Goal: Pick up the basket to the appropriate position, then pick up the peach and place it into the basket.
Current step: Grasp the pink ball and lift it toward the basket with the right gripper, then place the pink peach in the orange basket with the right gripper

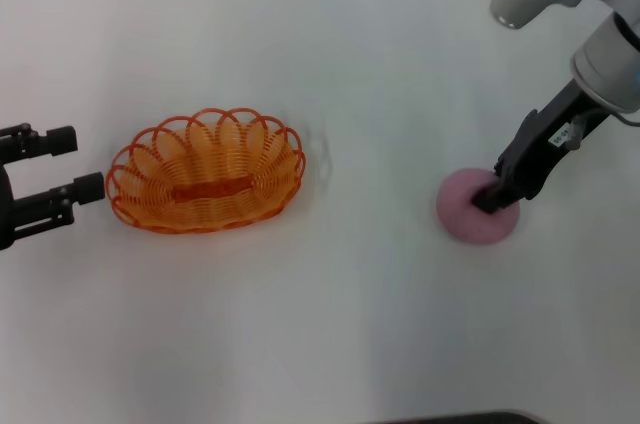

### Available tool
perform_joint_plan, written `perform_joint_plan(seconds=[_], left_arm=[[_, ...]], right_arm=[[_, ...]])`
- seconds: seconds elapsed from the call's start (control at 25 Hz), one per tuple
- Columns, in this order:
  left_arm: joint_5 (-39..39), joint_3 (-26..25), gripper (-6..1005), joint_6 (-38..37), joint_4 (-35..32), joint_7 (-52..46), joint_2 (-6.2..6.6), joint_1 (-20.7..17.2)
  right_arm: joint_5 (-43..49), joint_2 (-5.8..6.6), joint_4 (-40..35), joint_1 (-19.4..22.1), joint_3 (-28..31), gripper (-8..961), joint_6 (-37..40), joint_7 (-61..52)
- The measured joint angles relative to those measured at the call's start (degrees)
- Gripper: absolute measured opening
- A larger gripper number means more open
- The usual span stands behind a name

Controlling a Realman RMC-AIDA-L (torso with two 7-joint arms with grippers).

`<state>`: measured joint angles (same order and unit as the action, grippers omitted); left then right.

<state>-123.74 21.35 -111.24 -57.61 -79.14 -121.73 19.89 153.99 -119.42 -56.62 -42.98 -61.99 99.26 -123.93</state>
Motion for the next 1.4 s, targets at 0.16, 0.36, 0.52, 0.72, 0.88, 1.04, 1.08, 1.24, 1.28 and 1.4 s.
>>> perform_joint_plan(seconds=[0.16,0.36,0.52,0.72,0.88,1.04,1.08,1.24,1.28,1.4], left_arm=[[-1.3,0.0,642,0.0,-1.1,-0.1,0.11,-0.1],[-5.7,0.2,642,-0.4,-4.0,-1.9,0.46,-0.2],[-9.5,1.1,642,-0.8,-6.3,-3.3,0.48,0.1],[-12.2,2.6,642,-0.9,-8.2,-5.5,0.39,0.3],[-12.5,2.7,642,-0.9,-8.6,-5.9,0.36,0.4],[-12.6,2.7,642,-0.8,-8.5,-5.9,0.22,0.5],[-12.6,2.7,642,-0.8,-8.5,-5.9,0.18,0.5],[-12.6,2.7,642,-0.6,-8.3,-6.0,0.12,0.7],[-12.6,2.7,642,-0.5,-8.2,-6.0,0.11,0.8],[-12.6,2.7,642,-0.4,-7.9,-6.0,0.10,1.1]], right_arm=[[-1.3,0.12,-2.3,0.1,3.6,202,0.9,1.2],[-10.7,0.83,-5.5,0.6,11.7,161,3.3,4.8],[-20.0,1.21,-4.6,0.7,14.2,144,3.1,6.9],[-30.0,0.12,0.6,0.3,13.9,122,-2.6,10.3],[-37.3,-0.10,11.2,-1.9,12.1,80,-6.6,16.5],[-40.4,-0.63,19.0,-3.9,10.5,92,-9.2,22.1],[-40.6,-0.69,19.6,-4.1,10.2,128,-9.8,22.5],[-42.9,-0.67,20.9,-3.9,9.5,271,-10.8,23.3],[-43.6,-0.59,20.9,-3.6,9.5,307,-10.8,23.4],[-44.4,-0.39,20.9,-3.1,9.5,453,-10.6,23.5]])
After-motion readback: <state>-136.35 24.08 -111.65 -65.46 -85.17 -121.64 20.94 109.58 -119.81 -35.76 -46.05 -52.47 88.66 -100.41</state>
